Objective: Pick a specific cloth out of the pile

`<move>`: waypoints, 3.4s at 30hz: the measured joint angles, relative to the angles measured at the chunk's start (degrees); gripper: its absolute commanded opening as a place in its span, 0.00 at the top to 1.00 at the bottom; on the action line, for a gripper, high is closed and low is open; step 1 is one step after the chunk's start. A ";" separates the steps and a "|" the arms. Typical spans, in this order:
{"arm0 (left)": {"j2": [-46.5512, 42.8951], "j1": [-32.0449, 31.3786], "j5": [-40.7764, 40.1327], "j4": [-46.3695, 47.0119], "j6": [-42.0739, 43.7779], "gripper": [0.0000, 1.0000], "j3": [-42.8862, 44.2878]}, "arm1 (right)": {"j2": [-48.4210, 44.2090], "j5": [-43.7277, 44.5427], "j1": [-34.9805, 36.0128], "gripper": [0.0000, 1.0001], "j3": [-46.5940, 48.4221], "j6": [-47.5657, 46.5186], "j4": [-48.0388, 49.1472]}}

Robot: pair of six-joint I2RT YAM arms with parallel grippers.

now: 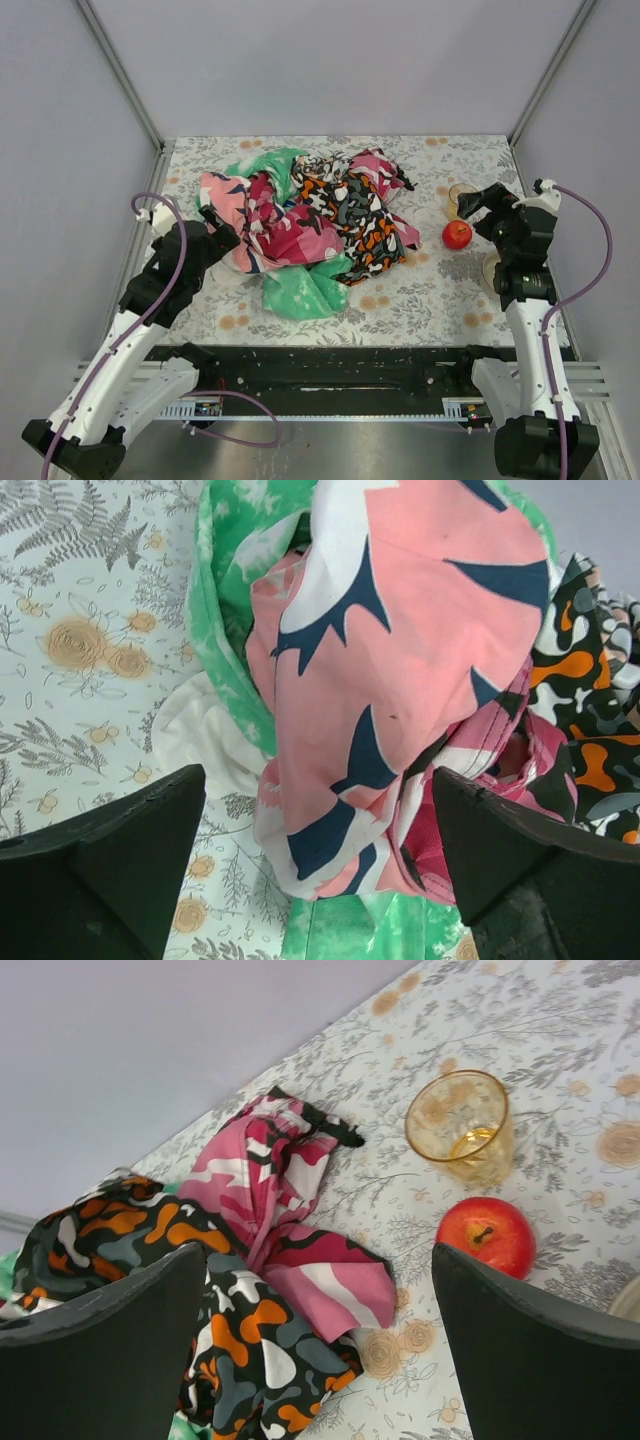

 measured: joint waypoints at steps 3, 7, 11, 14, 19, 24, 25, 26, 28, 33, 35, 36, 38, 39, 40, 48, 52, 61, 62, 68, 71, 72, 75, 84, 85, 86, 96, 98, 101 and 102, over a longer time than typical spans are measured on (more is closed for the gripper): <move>-0.74 0.00 -0.20 -0.28 -0.24 0.01 -0.87 | -0.76 -2.43 0.00 0.01 -1.51 -0.13 2.23; -2.56 0.00 -1.77 -2.71 -3.26 0.01 -2.82 | -1.77 -8.07 0.00 0.01 -4.00 -0.26 7.34; -6.10 0.00 -2.51 -5.86 -8.39 0.01 -6.71 | -0.15 -16.74 0.00 0.01 -4.28 -0.07 12.24; -8.94 0.00 -3.48 -9.88 -13.25 0.01 -9.64 | 3.19 -23.04 0.09 0.01 -2.86 -0.04 13.16; -13.62 0.00 -4.09 -15.23 -20.04 0.01 -15.37 | 8.92 -24.83 7.65 0.01 1.14 -4.09 10.78; -14.14 0.00 -2.10 -15.23 -23.85 0.01 -22.12 | 11.30 -22.88 20.39 0.01 4.79 -10.21 7.23; -13.44 0.00 -1.42 -15.21 -24.68 0.01 -23.47 | 11.32 -22.86 20.94 0.01 4.81 -11.04 7.10; -12.57 0.00 -0.81 -15.10 -25.22 0.01 -24.74 | 11.34 -22.80 21.42 0.00 4.81 -11.89 6.88; -10.88 0.00 0.59 -13.79 -26.08 0.01 -27.56 | 11.34 -22.45 22.38 0.01 4.81 -13.44 6.32; -8.04 0.00 4.00 -6.95 -25.66 0.01 -32.24 | 11.47 -21.94 29.55 0.01 4.87 -18.95 5.86; -6.69 0.04 4.55 -3.17 -24.68 0.01 -32.46 | 12.07 -20.37 33.79 0.01 5.35 -21.97 4.87; -6.08 0.11 4.72 -1.70 -24.35 0.01 -32.46 | 12.66 -19.91 35.67 0.01 5.77 -23.50 4.63; -4.07 0.46 5.25 1.64 -23.28 0.01 -32.41 | 15.26 -17.31 41.35 0.01 8.24 -28.55 3.10; -3.26 0.66 5.33 2.45 -22.93 0.01 -32.33 | 16.70 -16.11 43.54 0.01 9.64 -30.51 2.64; -2.67 0.87 5.38 2.91 -22.77 0.01 -32.13 | 19.17 -14.01 46.90 0.00 12.11 -33.62 1.51; -4.81 1.90 5.09 2.45 -22.67 0.01 -31.93 | 45.77 -1.57 64.15 0.01 35.65 -51.67 -3.74; -7.98 2.03 4.33 0.94 -22.69 0.01 -31.69 | 56.94 0.87 67.28 0.01 41.07 -60.24 -6.80; -9.01 2.14 3.85 -0.39 -22.58 0.01 -31.39 | 77.02 13.77 69.77 0.48 50.36 -66.90 -9.57; -8.76 2.21 3.85 -0.26 -22.47 0.01 -31.26 | 79.03 17.05 69.99 0.60 51.76 -67.25 -8.74; -7.76 2.34 3.91 0.48 -21.22 0.01 -30.16 | 81.85 29.14 70.62 1.00 52.96 -66.34 -1.88; -7.17 2.36 3.96 1.18 -20.02 0.01 -28.89 | 78.53 31.21 70.10 1.00 50.34 -64.13 2.69; -6.84 2.38 3.98 1.62 -19.50 0.01 -28.30 | 76.96 31.65 69.70 1.00 49.81 -63.32 3.80; -5.42 2.38 4.22 3.34 -18.05 0.01 -26.80 | 72.41 32.76 67.76 1.00 49.70 -61.57 6.56; 4.31 2.43 6.01 12.02 -14.08 0.01 -22.21 | 67.14 35.12 52.06 1.00 53.99 -52.17 9.68; 5.73 2.49 6.71 13.49 -13.70 0.01 -21.92 | 67.19 33.42 49.59 1.00 53.99 -49.29 7.91; 7.17 2.49 7.48 14.91 -13.22 0.01 -21.64 | 67.28 32.11 47.89 0.99 53.99 -47.30 6.64; 24.98 2.49 12.37 25.38 -6.80 0.01 -12.04 | 74.16 16.24 34.23 0.95 55.82 -26.23 -1.64; 28.55 2.49 13.05 26.97 -5.92 0.01 -10.82 | 76.17 13.35 32.46 0.94 56.00 -23.43 -2.03; 33.44 2.51 14.69 28.83 -4.79 0.01 -9.55 | 77.94 10.08 30.34 0.92 55.80 -20.09 -2.25; 35.19 2.56 15.30 29.22 -4.42 0.01 -8.85 | 77.99 9.35 30.01 0.90 55.60 -19.47 -2.23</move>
